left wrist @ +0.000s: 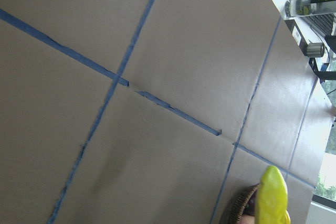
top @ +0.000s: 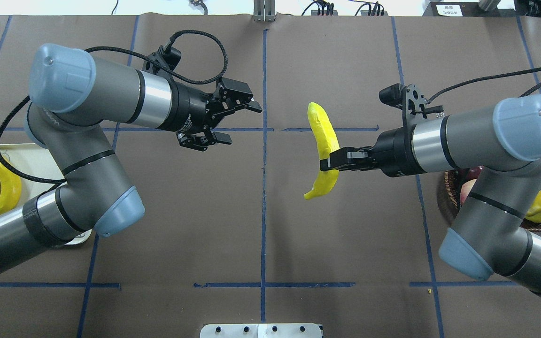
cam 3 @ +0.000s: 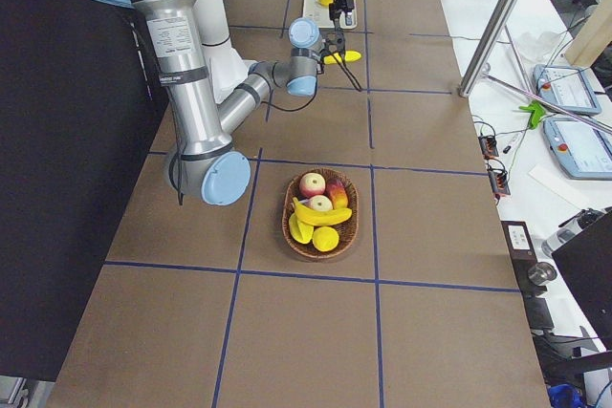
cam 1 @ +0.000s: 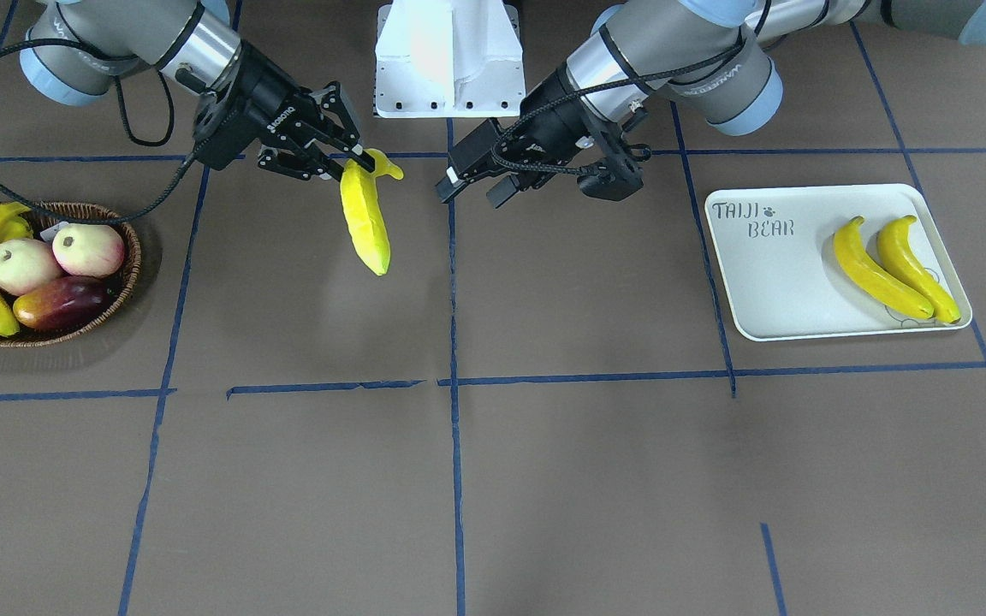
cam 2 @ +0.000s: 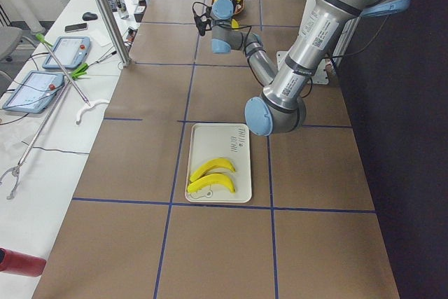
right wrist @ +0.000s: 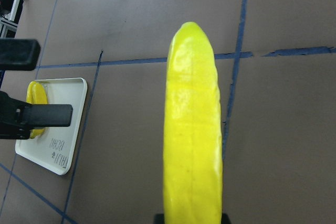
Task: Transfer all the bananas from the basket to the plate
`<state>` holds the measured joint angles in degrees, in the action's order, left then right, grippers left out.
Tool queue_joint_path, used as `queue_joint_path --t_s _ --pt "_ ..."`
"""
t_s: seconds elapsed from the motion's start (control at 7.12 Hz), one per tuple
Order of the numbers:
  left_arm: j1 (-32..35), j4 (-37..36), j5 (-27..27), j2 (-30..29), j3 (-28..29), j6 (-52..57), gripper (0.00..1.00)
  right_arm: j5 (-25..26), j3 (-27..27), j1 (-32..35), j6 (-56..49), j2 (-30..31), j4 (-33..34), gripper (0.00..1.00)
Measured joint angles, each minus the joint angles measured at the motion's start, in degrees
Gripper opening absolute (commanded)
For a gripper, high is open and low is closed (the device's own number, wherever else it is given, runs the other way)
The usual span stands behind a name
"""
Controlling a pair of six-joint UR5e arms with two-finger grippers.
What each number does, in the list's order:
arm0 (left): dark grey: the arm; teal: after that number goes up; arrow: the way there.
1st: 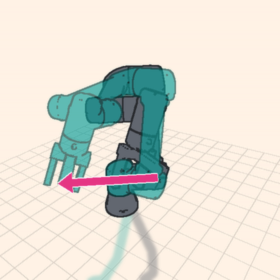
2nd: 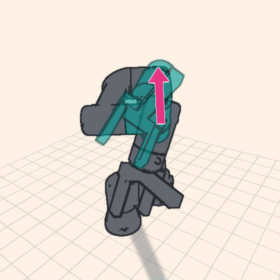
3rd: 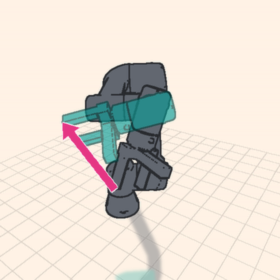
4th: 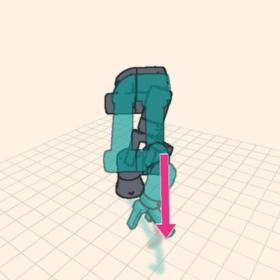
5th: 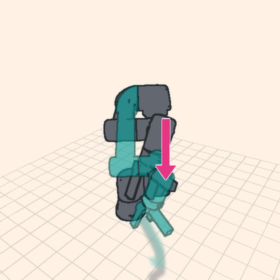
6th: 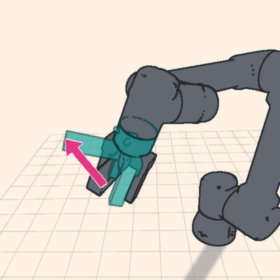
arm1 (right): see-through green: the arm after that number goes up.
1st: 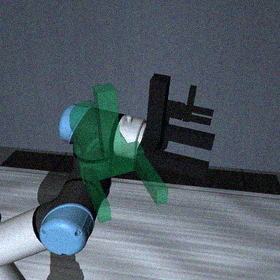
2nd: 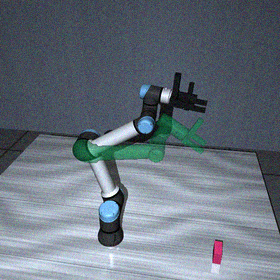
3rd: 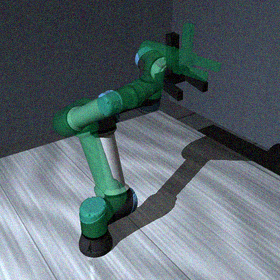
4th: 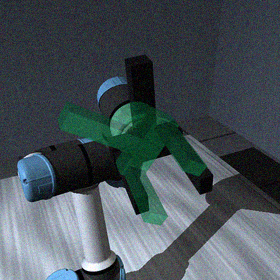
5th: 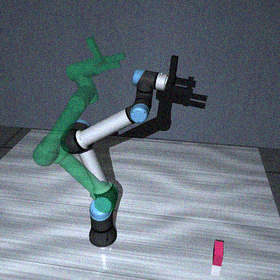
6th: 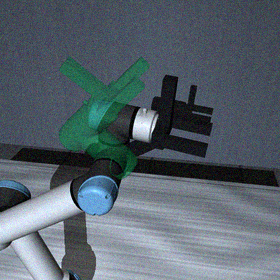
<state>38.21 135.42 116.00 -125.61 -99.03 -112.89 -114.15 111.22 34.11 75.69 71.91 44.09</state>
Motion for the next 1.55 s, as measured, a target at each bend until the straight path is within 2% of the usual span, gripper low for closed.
queue_joint_path --t_s 0.42,0.56,0.7,0.84,0.98,1.12,1.26,1.55 --pt "-3.0 -0.1 -4.1 -0.6 0.4 -0.6 0.97 5.5 -0.4 -4.6 1.7 -4.6 0.5 0.03" --pt "-3.8 -0.2 -4.9 -0.8 0.7 -0.6 0.87 5.9 -0.6 -5.2 1.9 -5.3 0.6 0.03" --pt "-4.3 -0.2 -5.3 -1.0 1.0 -0.6 0.73 6.1 -0.6 -5.5 1.9 -5.6 0.6 0.03" --pt "-4.7 -0.2 -5.5 -1.0 1.1 -0.6 0.43 6.2 -0.6 -5.6 1.9 -5.7 0.6 0.04" --pt "-4.9 -0.2 -5.6 -1.0 1.2 -0.6 0.09 6.2 -0.6 -5.6 1.9 -5.8 0.6 0.14" --pt "-4.9 -0.2 -5.6 -1.0 1.1 -0.7 0.0 6.3 -0.7 -5.6 1.9 -5.8 0.7 0.34" --pt "-5.0 -0.1 -5.6 -0.7 1.0 -1.0 0.0 6.2 -0.7 -5.6 1.7 -5.8 0.7 0.98" --pt "-5.0 -0.1 -5.6 -0.3 0.9 -1.2 0.0 6.2 -0.7 -5.4 1.8 -6.0 2.0 0.99"
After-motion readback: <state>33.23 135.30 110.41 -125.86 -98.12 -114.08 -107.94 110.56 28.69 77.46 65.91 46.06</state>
